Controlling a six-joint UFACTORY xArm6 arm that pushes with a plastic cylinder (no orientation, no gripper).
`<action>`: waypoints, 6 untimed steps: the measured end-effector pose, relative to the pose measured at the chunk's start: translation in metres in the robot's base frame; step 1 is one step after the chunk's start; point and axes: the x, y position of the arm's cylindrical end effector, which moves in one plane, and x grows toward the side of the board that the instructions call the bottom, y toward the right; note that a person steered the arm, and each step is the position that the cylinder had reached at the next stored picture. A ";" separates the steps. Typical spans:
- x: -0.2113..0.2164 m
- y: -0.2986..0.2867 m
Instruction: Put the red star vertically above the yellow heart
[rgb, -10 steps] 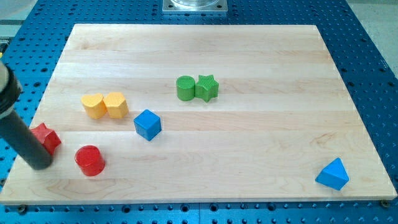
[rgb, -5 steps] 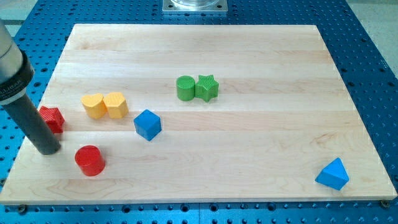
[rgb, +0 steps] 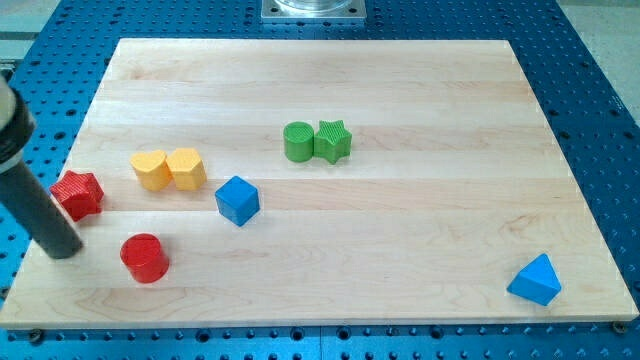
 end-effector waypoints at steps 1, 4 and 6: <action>0.000 -0.010; -0.014 -0.010; -0.110 0.022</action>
